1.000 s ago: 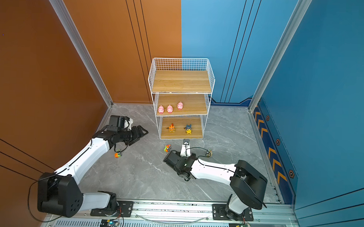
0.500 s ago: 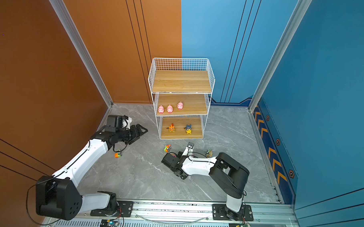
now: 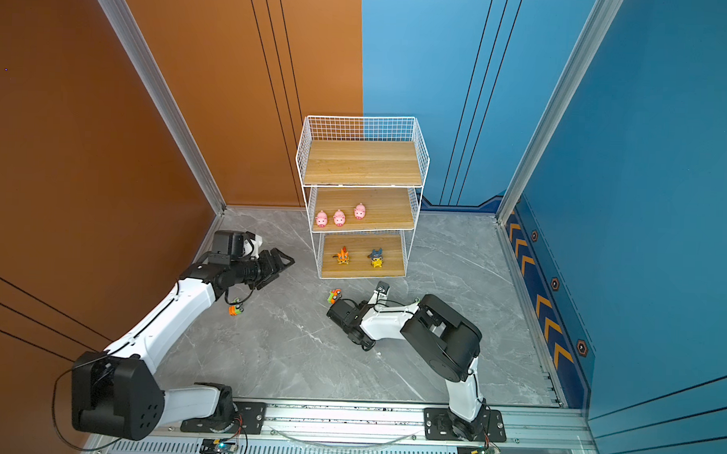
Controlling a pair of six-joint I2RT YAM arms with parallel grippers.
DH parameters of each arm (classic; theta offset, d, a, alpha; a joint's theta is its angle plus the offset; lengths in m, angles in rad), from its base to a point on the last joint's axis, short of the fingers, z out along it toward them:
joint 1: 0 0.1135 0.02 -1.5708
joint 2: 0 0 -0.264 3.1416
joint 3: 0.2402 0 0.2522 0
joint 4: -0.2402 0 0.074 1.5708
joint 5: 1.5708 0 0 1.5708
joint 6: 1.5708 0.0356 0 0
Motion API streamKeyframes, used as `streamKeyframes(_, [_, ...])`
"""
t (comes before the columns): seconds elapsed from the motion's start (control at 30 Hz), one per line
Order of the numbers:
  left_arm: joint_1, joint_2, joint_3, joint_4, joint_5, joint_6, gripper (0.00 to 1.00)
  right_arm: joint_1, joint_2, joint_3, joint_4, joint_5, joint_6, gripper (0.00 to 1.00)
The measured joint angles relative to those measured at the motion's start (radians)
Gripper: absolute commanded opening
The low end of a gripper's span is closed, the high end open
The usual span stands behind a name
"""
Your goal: Place and organize the plastic toys onto the shelf
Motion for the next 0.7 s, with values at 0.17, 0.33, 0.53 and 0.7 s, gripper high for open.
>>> streamKeyframes(0.17, [0.002,0.0,0.0,0.003,0.001,0.0,0.77,-0.008,0.002,0.0,0.064,-0.023,-0.064,0.37])
streamKeyframes(0.33, [0.01,0.0,0.0,0.008,0.004,0.0,0.77,-0.023,-0.013,-0.05,0.185,-0.034,-0.159,0.3])
streamKeyframes(0.53, [0.011,0.0,0.0,0.011,0.008,0.0,0.77,-0.056,-0.095,-0.211,0.45,-0.119,-0.383,0.33])
streamKeyframes(0.7, [0.015,0.0,0.0,0.015,0.009,0.0,0.77,-0.111,-0.109,-0.241,0.585,-0.257,-0.613,0.34])
